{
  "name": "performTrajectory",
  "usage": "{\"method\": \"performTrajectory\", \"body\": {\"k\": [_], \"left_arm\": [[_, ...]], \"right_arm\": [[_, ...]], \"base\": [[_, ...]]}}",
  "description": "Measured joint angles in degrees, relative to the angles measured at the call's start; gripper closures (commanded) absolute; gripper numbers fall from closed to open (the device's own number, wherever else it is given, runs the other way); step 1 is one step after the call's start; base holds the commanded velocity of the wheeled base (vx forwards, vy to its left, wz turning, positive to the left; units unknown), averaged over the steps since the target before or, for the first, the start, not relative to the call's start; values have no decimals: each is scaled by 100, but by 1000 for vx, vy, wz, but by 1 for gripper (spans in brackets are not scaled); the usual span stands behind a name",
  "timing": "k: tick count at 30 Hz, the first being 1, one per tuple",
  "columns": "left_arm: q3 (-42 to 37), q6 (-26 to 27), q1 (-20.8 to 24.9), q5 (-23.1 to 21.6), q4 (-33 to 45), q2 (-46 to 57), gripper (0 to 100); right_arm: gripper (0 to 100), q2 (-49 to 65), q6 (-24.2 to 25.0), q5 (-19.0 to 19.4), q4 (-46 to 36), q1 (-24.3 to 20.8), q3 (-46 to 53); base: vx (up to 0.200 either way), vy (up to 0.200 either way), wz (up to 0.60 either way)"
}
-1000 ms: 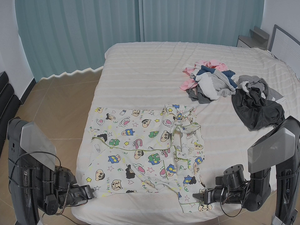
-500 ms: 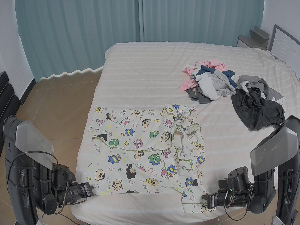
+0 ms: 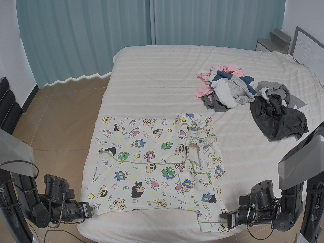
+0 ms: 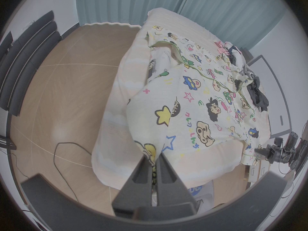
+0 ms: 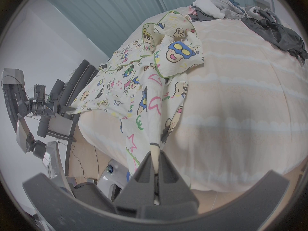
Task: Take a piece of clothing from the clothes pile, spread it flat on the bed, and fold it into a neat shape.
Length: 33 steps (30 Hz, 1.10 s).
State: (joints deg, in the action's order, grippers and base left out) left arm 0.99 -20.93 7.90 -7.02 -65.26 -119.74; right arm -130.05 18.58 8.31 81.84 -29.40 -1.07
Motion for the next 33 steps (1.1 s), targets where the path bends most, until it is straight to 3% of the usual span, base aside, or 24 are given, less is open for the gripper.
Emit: {"method": "performTrajectory", "body": {"k": [10, 25, 26, 33], "left_arm": [[2, 492, -372, -22, 885, 308, 100], [2, 660, -418, -48, 1276, 297, 100], [2, 657, -421, -48, 1279, 290, 0], [2, 631, -457, -112, 1241, 286, 0]], "right_arm": [[100, 497, -106, 11, -1201, -77, 6], [100, 568, -123, 2, -1636, -262, 6], [0, 555, -123, 2, -1640, -267, 6], [0, 489, -107, -6, -1640, -245, 9]], "base": [[0, 0, 0], [0, 0, 0], [0, 0, 0], [0, 0, 0]]}}
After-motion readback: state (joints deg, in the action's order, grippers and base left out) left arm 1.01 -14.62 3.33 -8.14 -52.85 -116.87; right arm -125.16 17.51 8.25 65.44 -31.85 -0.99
